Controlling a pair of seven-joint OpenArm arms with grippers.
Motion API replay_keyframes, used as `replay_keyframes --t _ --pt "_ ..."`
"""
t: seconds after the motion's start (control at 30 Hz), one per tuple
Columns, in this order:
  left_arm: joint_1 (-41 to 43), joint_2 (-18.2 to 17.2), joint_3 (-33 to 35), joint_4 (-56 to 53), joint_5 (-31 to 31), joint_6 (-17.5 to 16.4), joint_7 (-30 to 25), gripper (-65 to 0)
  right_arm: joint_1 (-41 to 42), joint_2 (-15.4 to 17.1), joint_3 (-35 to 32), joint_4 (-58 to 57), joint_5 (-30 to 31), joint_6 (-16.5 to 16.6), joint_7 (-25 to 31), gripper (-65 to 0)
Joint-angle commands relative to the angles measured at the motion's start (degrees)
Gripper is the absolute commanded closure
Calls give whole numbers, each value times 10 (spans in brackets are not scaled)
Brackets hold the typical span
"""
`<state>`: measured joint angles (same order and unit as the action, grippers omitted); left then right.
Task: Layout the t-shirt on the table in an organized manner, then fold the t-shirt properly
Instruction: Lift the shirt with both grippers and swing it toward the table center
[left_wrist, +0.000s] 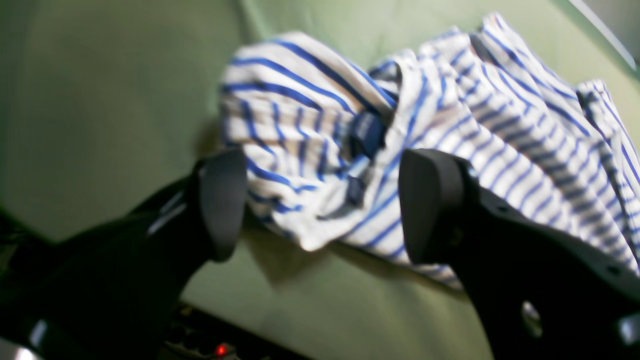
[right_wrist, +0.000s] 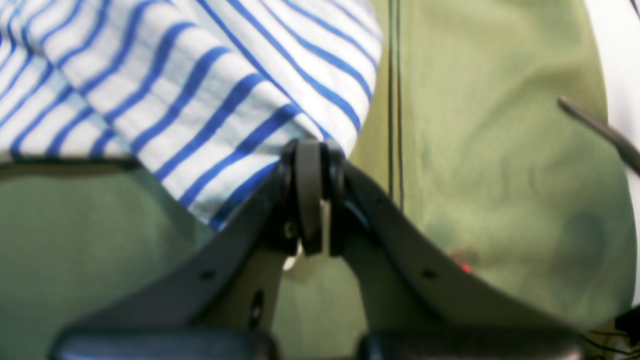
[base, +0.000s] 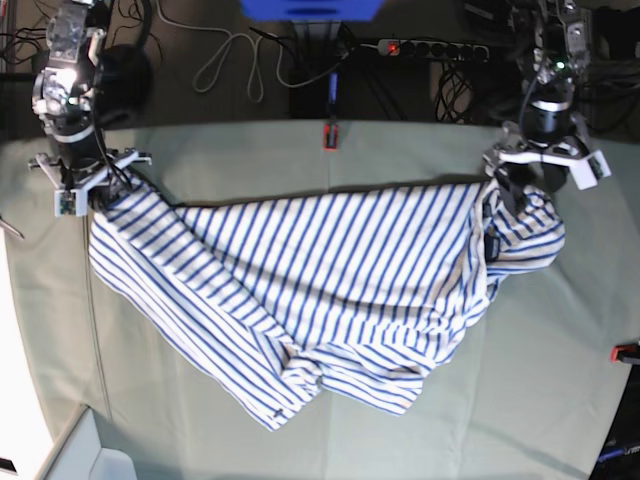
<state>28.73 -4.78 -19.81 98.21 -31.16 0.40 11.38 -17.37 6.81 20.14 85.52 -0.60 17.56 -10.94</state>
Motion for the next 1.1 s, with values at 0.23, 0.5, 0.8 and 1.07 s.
replay_keyframes --t 0.23,0.5,0.8,1.07 --pt "18 -8 8 -51 0 -4 -18 -462 -8 5 7 16 5 -1 12 0" --pt "-36 -4 11 -114 -2 -4 -15 -458 -9 4 5 14 5 -1 12 0" --pt "-85 -5 12 -158 -4 -5 -14 -440 -15 4 4 10 5 -1 11 0" --pt "-101 -4 12 -180 -7 -6 -14 0 -15 4 4 10 4 -1 11 0"
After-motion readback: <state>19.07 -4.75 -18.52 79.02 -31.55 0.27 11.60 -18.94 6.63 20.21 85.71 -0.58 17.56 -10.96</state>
